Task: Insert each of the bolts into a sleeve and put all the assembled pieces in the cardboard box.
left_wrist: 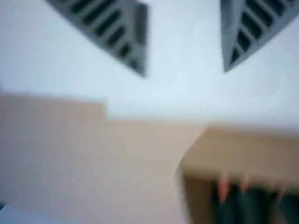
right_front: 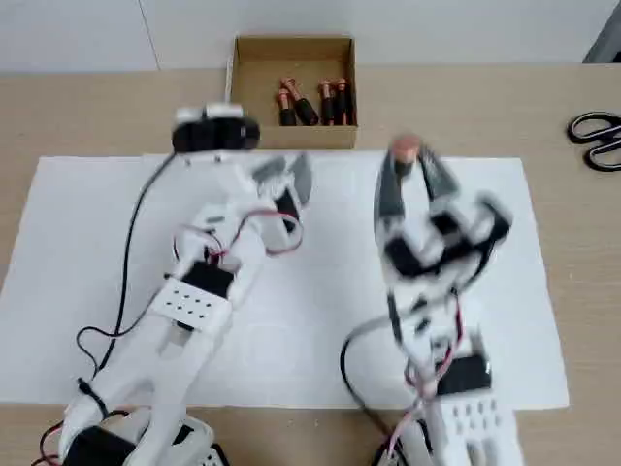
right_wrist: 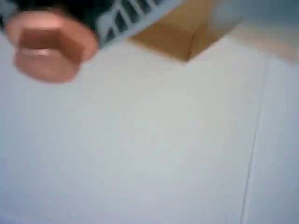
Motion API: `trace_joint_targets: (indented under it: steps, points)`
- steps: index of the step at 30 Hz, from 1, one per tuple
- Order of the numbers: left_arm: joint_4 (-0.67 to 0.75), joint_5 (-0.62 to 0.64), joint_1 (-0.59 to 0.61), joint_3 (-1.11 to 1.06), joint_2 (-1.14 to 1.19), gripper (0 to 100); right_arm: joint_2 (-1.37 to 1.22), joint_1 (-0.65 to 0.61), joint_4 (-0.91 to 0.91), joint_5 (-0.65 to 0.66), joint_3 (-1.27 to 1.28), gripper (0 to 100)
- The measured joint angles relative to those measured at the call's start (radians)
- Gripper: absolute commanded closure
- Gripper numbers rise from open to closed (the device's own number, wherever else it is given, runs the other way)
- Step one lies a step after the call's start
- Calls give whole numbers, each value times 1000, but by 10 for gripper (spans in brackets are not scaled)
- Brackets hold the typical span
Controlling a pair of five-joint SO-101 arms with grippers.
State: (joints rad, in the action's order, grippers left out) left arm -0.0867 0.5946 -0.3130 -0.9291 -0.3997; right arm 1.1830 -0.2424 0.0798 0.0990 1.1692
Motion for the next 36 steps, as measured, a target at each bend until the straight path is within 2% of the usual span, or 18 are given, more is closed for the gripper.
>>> trace_joint_targets:
  steps: [4, 9, 15, 19, 22, 24, 36]
  points:
    - [94, 37, -28, -135, 2, 995, -489, -5, -120, -89, -528, 997]
    - [175, 124, -49, -259, 2, 994, -1177, -3, -483, -233, -1255, 997]
    - [404, 144, -48, -450, 3, 994, -1939, -6, -686, -261, -2058, 997]
    - [608, 144, -51, -575, 6, 994, -2282, -26, -713, -226, -2547, 997]
    - [735, 144, -51, -631, 6, 994, -2317, -31, -707, -212, -2691, 997]
    - [764, 144, -51, -637, 6, 994, -2314, -31, -675, -209, -2714, 997]
    - [784, 144, -51, -641, 6, 994, -2334, -20, -526, -209, -2516, 997]
